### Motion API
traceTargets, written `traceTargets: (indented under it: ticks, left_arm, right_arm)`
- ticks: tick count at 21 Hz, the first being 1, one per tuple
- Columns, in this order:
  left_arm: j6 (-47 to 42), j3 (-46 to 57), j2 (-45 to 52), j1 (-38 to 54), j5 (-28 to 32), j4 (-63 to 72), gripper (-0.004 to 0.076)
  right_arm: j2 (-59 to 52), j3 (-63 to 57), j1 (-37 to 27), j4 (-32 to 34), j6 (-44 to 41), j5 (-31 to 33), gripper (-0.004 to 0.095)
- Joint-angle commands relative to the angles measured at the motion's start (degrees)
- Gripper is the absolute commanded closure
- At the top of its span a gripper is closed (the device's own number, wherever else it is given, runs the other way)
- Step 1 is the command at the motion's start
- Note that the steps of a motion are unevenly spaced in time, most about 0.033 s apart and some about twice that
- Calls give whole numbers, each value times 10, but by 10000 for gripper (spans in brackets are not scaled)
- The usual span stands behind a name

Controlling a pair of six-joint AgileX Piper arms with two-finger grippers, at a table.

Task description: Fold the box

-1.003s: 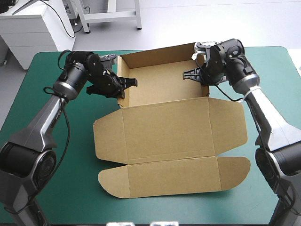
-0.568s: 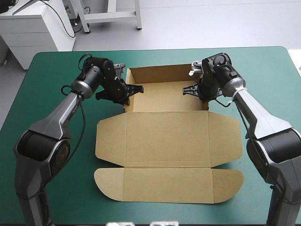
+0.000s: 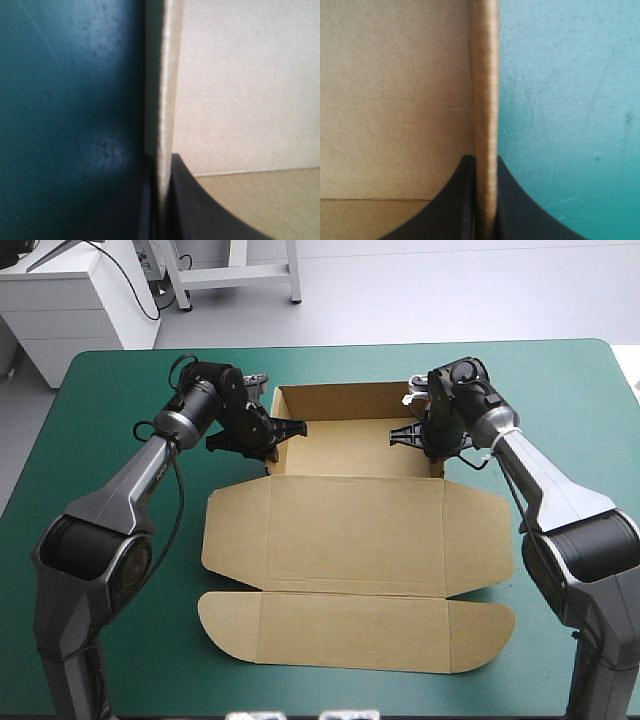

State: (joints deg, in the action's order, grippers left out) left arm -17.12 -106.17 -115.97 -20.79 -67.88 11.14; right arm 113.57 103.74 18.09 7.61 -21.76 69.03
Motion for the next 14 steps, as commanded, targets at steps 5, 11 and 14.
traceTargets:
  ticks: [5, 11, 14]
  left_arm:
    - [-22, -29, 16, -47, -57, -171, 732]
    - [-33, -33, 16, -49, -57, -150, 732]
    - [-33, -33, 16, -49, -57, -139, 732]
  right_arm:
    - [-25, 8, -6, 0, -16, 17, 928]
    - [-25, 8, -6, -10, 29, 22, 928]
    - [-25, 8, -6, -12, 27, 25, 928]
